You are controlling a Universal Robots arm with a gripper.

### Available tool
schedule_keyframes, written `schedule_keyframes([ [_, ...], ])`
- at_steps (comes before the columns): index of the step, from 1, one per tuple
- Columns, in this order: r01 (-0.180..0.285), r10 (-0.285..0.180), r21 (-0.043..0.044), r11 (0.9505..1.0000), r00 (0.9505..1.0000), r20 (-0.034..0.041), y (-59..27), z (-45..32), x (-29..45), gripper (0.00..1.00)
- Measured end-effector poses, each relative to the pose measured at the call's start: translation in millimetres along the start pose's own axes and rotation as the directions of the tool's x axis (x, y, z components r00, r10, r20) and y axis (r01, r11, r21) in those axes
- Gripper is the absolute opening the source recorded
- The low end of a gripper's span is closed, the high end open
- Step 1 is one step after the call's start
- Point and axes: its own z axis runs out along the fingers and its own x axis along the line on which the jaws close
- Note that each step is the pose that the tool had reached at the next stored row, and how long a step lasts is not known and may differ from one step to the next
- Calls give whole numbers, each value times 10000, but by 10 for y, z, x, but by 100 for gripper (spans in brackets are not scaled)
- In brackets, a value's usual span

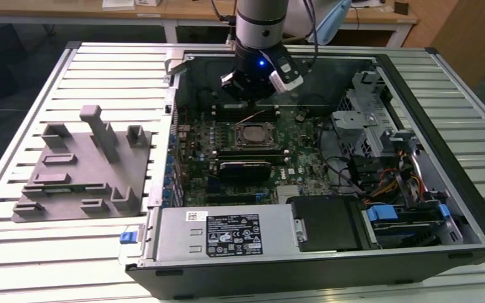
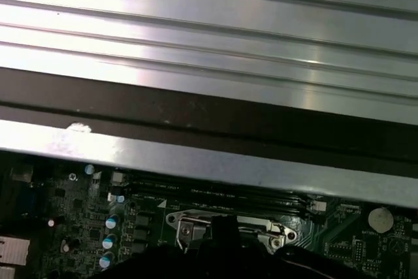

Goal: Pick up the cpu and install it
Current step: 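Install the first cpu locking lever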

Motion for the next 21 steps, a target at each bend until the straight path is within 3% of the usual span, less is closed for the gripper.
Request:
schedule_keyframes([
  [6, 0, 0, 1, 10000, 10000, 0, -8, 30, -66, 11],
  [21, 0, 0, 1, 10000, 10000, 0, 20, 91, -95, 11],
])
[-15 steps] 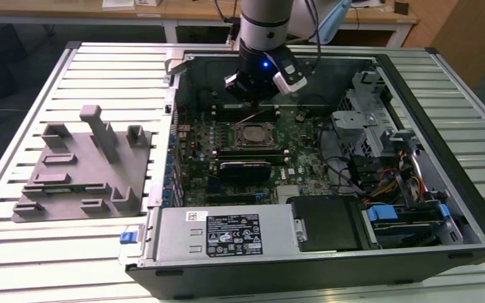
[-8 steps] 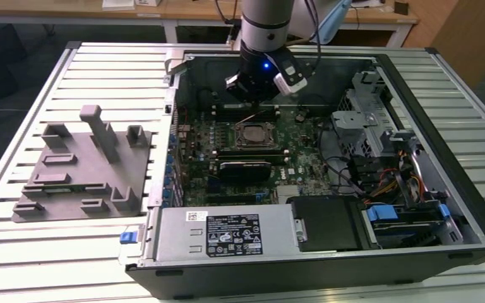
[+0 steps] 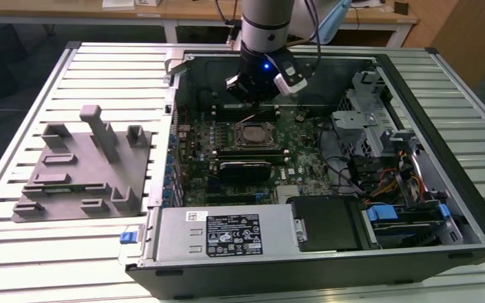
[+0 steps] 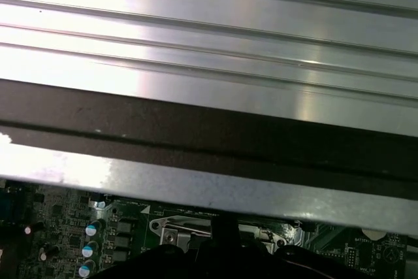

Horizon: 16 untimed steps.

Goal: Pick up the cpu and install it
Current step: 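Install the first cpu locking lever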

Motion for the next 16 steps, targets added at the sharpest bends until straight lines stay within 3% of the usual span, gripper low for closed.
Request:
schedule_keyframes([
  [16, 1, -1, -2, 10000, 10000, 1, -6, 54, -13, 11],
])
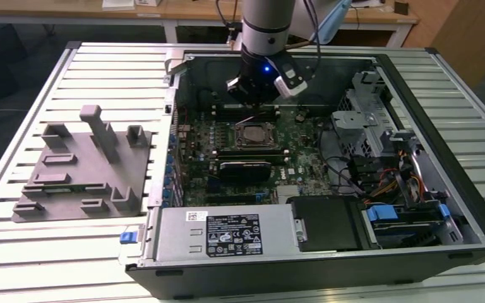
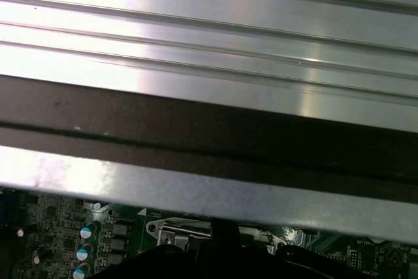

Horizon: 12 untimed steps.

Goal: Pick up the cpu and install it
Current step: 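Install the first cpu locking lever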

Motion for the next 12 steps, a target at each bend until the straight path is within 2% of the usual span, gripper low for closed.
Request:
schedule_keyframes([
  [12, 0, 0, 2, 10000, 10000, -2, -9, 45, -42, 11],
])
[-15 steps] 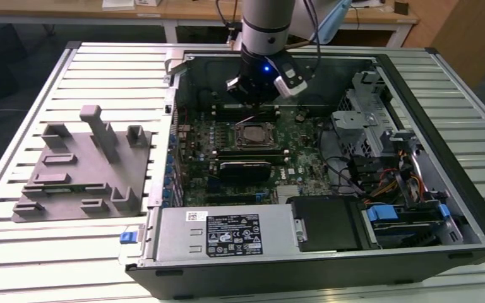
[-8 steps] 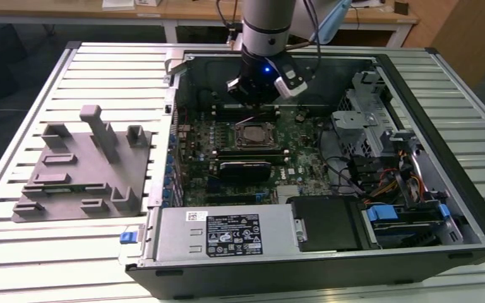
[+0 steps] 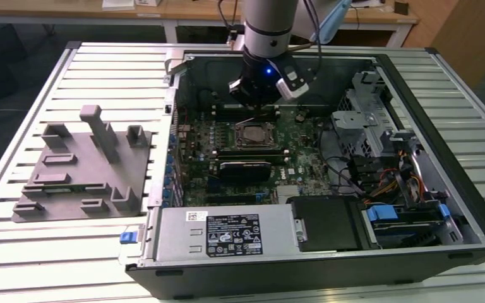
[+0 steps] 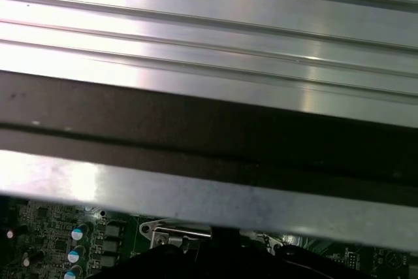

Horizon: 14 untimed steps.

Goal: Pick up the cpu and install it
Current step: 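Install the first cpu locking lever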

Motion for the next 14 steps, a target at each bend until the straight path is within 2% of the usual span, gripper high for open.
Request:
schedule_keyframes([
  [14, -1, 1, 0, 10000, 10000, 0, -15, 71, -73, 11],
])
